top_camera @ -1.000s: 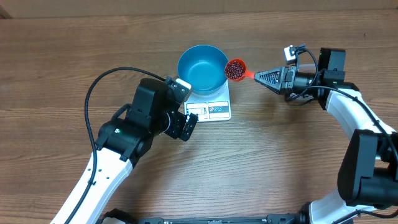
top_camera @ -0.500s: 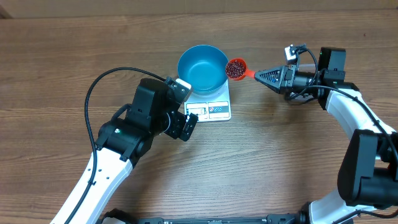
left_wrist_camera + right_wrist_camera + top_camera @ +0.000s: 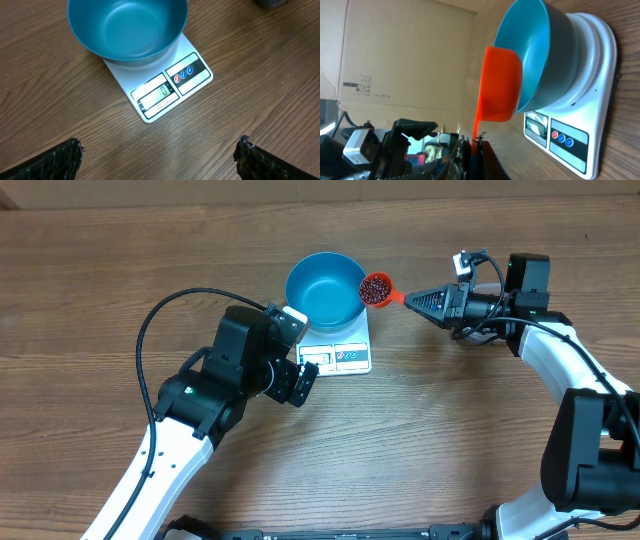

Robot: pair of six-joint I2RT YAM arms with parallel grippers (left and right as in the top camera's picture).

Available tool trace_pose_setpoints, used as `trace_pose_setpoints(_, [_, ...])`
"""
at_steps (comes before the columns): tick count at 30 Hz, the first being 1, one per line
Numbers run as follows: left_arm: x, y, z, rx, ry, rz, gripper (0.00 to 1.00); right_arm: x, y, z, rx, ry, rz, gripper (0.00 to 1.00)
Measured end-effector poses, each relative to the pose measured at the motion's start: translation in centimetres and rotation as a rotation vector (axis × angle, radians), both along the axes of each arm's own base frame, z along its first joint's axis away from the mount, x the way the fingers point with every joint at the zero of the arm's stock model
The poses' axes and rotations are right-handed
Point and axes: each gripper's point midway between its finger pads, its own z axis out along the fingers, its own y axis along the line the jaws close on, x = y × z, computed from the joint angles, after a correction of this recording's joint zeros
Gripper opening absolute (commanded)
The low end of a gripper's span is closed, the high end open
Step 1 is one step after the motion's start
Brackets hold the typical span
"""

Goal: Scoop item into bowl and weigh 150g on scale
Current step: 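Lift the filled scoop and carry it over the blue bowl, then tilt the red scoop with the right gripper to pour beans into bowl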

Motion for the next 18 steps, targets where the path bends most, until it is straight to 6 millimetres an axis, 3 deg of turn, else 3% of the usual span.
trace_pose_setpoints(6, [0.0,0.0,0.0,0.000,0.000,0.000,1.00,0.1,0.9,0.0,-0.013,-0.021,0.013,0.04])
trace_pose_setpoints(11, [0.0,0.0,0.0,0.000,0.000,0.000,0.99,0.1,3.3,-0.1,-0.049,-0.066,0.043,0.04])
trace_pose_setpoints(18, [0.0,0.0,0.0,0.000,0.000,0.000,1.00,1.6,4.8,-0.7,-0.148,-0.145,-0.010,0.04])
